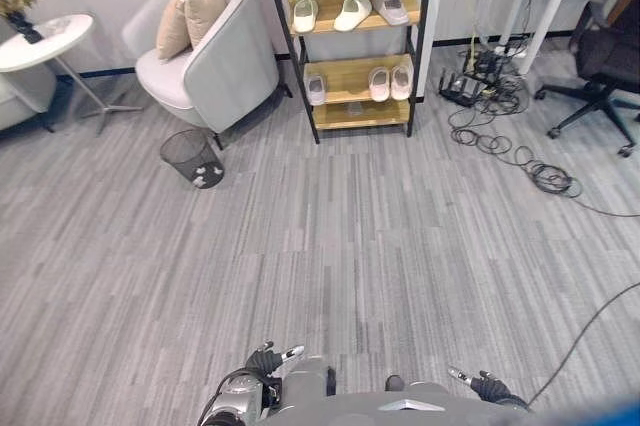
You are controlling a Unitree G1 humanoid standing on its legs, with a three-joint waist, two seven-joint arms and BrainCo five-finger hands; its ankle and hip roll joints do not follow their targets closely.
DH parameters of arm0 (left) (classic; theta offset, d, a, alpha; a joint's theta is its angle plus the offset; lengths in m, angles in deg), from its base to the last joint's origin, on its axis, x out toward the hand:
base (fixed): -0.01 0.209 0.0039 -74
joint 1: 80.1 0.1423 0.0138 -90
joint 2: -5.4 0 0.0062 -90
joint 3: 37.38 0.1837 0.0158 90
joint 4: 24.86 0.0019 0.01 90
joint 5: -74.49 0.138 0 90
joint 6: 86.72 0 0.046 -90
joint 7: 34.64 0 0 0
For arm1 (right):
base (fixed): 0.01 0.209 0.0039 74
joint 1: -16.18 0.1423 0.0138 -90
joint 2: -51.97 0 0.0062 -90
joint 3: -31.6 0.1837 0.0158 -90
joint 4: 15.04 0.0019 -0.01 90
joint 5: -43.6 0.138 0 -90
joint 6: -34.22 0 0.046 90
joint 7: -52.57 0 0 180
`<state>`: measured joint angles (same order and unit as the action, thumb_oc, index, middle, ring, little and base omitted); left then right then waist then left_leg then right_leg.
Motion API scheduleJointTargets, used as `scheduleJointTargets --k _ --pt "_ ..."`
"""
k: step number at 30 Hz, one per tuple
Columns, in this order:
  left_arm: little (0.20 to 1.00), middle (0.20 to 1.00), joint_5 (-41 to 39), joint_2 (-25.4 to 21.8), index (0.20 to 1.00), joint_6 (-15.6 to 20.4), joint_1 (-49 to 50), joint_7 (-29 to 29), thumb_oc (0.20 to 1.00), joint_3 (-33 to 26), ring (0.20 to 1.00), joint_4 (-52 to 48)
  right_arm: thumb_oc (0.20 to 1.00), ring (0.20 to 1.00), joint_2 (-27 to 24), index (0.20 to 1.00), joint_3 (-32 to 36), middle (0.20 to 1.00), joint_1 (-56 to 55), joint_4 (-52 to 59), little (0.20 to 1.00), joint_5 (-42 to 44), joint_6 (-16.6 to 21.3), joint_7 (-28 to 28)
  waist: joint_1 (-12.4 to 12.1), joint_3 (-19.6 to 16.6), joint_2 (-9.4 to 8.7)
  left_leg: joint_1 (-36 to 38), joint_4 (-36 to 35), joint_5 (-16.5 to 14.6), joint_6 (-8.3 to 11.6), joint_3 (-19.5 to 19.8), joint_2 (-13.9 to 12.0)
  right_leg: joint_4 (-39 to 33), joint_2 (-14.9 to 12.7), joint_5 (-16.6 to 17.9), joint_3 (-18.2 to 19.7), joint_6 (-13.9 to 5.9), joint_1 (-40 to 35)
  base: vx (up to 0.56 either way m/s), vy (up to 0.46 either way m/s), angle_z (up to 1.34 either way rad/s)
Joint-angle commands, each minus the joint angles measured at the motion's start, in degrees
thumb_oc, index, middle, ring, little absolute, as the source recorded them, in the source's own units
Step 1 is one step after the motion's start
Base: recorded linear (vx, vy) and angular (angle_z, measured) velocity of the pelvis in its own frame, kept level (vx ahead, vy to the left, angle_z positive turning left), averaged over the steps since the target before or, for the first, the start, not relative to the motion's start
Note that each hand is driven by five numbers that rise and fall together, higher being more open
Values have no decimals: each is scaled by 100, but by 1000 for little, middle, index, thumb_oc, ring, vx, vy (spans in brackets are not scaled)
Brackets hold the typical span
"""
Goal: Arrange the slippers neatly on the shoe rack.
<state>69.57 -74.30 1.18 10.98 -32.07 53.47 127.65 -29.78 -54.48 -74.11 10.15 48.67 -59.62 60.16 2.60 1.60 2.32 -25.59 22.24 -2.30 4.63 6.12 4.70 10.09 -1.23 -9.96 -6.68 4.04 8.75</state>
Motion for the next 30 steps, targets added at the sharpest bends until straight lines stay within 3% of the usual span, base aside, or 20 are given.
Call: scheduleJointTargets --k 1,3,4,5,7,8,9,10,11,12,13,14,16,19,21,24,25,26,28,30 --pt "1000 1000 333 51 1000 94 145 112 1000 71 1000 219 1000 1000 340 1000 -264 1000 -111 43 1000 -127 9 108 -204 -174 34 262 -868 516 -213 126 -2 -495 -91 104 173 -348 -928 585 79 -10" --pt "1000 1000 421 21 1000 57 208 265 1000 112 1000 541 1000 1000 537 1000 -571 1000 99 -80 1000 -212 -128 264 -565 -181 71 358 -1616 910 -242 297 -20 -745 102 -202 579 -356 -1708 912 167 -76" --pt "1000 1000 462 -16 1000 -33 286 452 1000 128 1000 805 1000 1000 654 1000 -561 1000 73 -129 1000 -175 -125 382 -584 -340 5 516 -1544 958 -353 292 42 -684 49 -323 615 -471 -1940 1184 338 -145" --pt "1000 1000 407 -2 1000 8 353 315 1000 104 1000 738 1000 1000 821 1000 -538 1000 51 -127 1000 -154 -78 424 -589 -516 -131 868 -1551 784 -580 233 216 -96 -139 -228 493 -753 -1971 964 327 -145" --pt "1000 1000 404 -15 1000 87 307 148 1000 135 1000 548 1000 1000 840 1000 -589 1000 141 -142 1000 -219 -57 331 -614 -552 -184 1047 -1583 626 -703 196 326 1042 -355 540 334 -1054 -1530 526 263 -61" --pt "1000 1000 259 36 1000 154 221 -96 1000 115 1000 381 1000 1000 862 1000 -653 1000 241 -124 1000 -298 -39 303 -611 -528 -143 1119 -1534 467 -813 226 394 2083 -616 1395 69 -1212 -1029 332 231 -16" --pt "1000 1000 158 61 1000 192 155 -218 1000 88 1000 256 1000 1000 864 1000 -640 1000 253 -108 1000 -296 -13 345 -597 -511 -97 1196 -1526 378 -883 244 386 2469 -798 1612 -128 -1205 -755 414 258 30" --pt "1000 1000 38 101 1000 254 77 -230 1000 63 1000 151 1000 1000 894 1000 -641 1000 266 -25 1000 -268 27 379 -538 -461 -1 1420 -1533 183 -993 260 303 2704 -1045 1442 -327 -1030 -177 273 158 47" --pt "1000 1000 38 103 1000 254 76 -230 1000 62 1000 151 1000 1000 892 1000 -642 1000 266 -25 1000 -268 27 379 -548 -473 10 1406 -1536 188 -991 255 288 2692 -1030 1458 -322 -1026 -162 419 131 39" --pt "1000 1000 92 161 1000 297 19 -200 1000 173 1000 157 1000 1000 922 1000 -730 1000 284 -22 1000 -317 41 397 -412 -385 72 1719 -1545 11 -1051 318 263 2089 -1063 858 -402 -883 183 339 37 19" --pt "1000 1000 188 180 1000 321 -8 -185 1000 286 1000 205 1000 1000 932 1000 -792 1000 282 -37 1000 -365 22 417 -383 -386 132 1808 -1564 -42 -1055 338 213 1745 -998 676 -385 -862 293 569 -4 -8" --pt "1000 1000 439 228 1000 319 -62 -142 1000 613 1000 355 1000 1000 935 1000 -853 1000 294 -62 1000 -437 -38 527 -215 -310 128 2078 -1560 -212 -1057 445 287 919 -991 759 -161 -932 560 446 -67 -3" --pt "1000 1000 630 315 1000 340 -34 -11 1000 866 1000 474 1000 1000 968 1000 -902 1000 289 -91 1000 -426 -97 659 -87 -236 95 2387 -1569 -404 -1043 528 354 142 -1098 1109 10 -1120 641 410 -91 30" --pt "1000 1000 652 486 1000 386 -32 155 1000 1002 1000 633 1000 1000 1039 1000 -946 1000 333 -233 1000 -334 -223 864 -13 -207 112 2772 -1580 -667 -992 613 336 -389 -1250 1523 -109 -1303 838 395 -133 62" --pt "1000 1000 702 555 1000 511 79 217 1000 1103 1000 686 1000 1000 1156 1000 -947 1000 361 -472 1000 -243 -274 1087 -5 -348 58 2960 -1547 -845 -910 775 250 -352 -1065 1498 118 -1145 534 388 -252 36" --pt "1000 1000 662 587 1000 624 211 458 1000 998 1000 653 1000 1000 859 1000 -997 1000 13 -712 1000 -364 -66 893 11 -447 85 3004 -1230 -743 -555 727 -30 -217 -757 1285 67 -804 285 190 -267 15" --pt "1000 1000 627 588 1000 674 193 488 1000 937 1000 583 1000 1000 855 1000 -1020 1000 91 -719 1000 -363 1 891 -9 -430 9 2625 -381 -539 -226 542 -126 -316 -728 1173 -38 -654 43 80 -297 -34" --pt "1000 1000 601 586 1000 693 180 512 1000 913 1000 556 1000 1000 835 1000 -989 1000 103 -708 1000 -322 49 905 -15 -403 -42 2366 163 -425 -132 445 -184 -313 -724 1109 -84 -593 -48 70 -288 -69" --pt "1000 1000 598 550 1000 668 205 578 1000 856 1000 476 1000 1000 754 1000 -914 1000 137 -682 1000 -283 131 932 -54 -361 -122 2066 599 -460 -138 236 -274 -294 -685 953 -168 -508 -191 75 -186 -5" --pt "1000 1000 579 547 1000 670 229 591 1000 816 1000 458 1000 1000 745 1000 -845 1000 122 -645 1000 -242 210 977 -116 -361 -199 1791 248 -709 -297 -7 -225 -361 -676 840 -301 -512 -387 118 -109 58"
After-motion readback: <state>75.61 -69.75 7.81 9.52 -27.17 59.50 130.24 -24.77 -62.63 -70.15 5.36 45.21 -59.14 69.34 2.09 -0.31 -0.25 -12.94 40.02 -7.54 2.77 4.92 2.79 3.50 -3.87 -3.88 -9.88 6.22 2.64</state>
